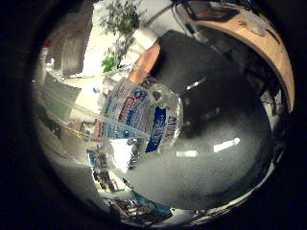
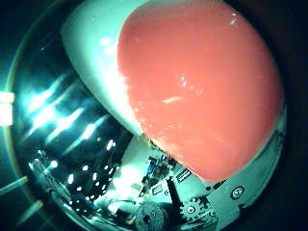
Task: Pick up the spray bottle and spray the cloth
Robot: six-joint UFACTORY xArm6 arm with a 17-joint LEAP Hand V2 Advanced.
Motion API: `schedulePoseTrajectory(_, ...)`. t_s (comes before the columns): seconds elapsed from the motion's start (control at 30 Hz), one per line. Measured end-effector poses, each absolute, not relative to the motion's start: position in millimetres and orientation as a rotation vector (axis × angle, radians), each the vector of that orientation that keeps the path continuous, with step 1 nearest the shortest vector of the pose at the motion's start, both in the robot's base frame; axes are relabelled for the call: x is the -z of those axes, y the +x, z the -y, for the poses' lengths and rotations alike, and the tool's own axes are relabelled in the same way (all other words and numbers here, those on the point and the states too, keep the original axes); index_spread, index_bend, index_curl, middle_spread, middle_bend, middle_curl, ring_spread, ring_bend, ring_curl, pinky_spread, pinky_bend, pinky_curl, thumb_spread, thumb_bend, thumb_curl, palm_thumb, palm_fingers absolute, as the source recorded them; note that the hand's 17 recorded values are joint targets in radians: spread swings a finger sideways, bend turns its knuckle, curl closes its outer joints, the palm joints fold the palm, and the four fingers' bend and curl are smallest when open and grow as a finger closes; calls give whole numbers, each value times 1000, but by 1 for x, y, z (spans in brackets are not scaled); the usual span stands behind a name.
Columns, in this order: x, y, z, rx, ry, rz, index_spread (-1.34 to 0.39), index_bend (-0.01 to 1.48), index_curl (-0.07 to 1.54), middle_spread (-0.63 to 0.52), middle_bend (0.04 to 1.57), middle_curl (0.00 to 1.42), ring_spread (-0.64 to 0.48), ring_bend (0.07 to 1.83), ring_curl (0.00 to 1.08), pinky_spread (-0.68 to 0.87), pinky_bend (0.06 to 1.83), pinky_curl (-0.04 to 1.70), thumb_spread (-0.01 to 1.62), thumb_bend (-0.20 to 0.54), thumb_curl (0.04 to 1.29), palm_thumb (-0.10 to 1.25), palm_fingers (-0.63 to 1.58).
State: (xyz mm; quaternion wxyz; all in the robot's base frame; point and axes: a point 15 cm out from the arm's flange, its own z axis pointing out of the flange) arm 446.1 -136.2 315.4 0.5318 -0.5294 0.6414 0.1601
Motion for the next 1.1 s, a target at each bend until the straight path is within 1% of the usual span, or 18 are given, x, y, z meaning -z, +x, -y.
schedulePoseTrajectory(0.3, -336, 429, 104, -479, -1400, -1540, -197, 1228, 755, -144, 1336, 803, -237, 1324, 828, -203, 1090, 1276, 1308, -9, 403, 903, 1111)
schedulePoseTrajectory(0.43, -339, 415, 88, -555, -1450, -1551, -194, 1234, 740, -144, 1340, 799, -239, 1329, 837, -198, 1081, 1309, 1308, -9, 402, 909, 1116)
schedulePoseTrajectory(0.6, -351, 404, 75, -568, -1519, -1567, -192, 1242, 727, -143, 1343, 796, -239, 1326, 844, -195, 1071, 1337, 1320, -8, 398, 915, 1116)
schedulePoseTrajectory(0.77, -362, 389, 61, -629, -1595, -1557, -191, 1249, 717, -143, 1349, 793, -240, 1323, 849, -193, 1059, 1362, 1314, -9, 402, 920, 1115)
schedulePoseTrajectory(1.1, -353, 376, 37, -724, -1801, -1597, -191, 1262, 705, -141, 1355, 784, -241, 1315, 856, -193, 1040, 1398, 1313, -9, 405, 920, 1119)
